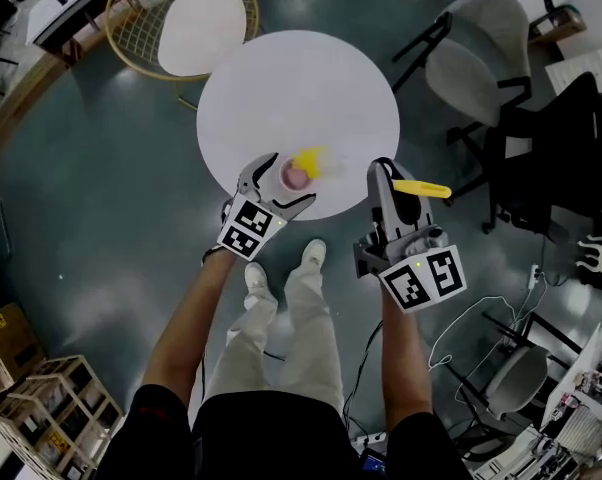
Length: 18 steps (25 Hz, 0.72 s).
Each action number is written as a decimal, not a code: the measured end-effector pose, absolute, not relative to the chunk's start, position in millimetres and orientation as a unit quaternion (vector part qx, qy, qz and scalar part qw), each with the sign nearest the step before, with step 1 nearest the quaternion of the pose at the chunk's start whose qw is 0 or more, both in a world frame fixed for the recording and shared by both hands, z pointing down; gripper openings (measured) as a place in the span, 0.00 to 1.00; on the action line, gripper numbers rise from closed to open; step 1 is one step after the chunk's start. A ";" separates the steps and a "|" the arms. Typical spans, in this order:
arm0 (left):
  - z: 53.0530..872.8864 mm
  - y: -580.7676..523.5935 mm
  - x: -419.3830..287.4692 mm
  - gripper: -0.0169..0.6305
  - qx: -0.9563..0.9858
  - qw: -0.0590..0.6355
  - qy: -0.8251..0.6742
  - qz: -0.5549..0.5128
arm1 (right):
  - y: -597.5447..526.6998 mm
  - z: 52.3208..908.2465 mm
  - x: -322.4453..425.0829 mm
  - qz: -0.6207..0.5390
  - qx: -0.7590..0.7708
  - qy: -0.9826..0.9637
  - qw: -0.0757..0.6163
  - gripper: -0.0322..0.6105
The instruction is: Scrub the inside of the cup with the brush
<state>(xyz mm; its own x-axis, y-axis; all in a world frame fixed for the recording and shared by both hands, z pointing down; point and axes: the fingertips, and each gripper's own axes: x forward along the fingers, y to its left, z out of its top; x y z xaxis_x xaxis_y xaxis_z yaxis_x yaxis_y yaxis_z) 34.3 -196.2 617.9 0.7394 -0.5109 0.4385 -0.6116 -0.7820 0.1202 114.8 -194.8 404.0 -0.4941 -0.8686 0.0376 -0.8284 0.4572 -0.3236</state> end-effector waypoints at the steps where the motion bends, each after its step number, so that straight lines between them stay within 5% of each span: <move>1: 615.0 -195.9 32.8 0.73 0.924 0.132 -0.304 0.191 | -194.1 402.8 114.9 -0.151 -0.500 0.850 0.066 0.12; 18: 538.5 -187.7 30.5 0.71 0.927 0.111 -0.302 0.192 | -185.7 360.0 120.7 -0.147 -0.508 0.846 0.070 0.12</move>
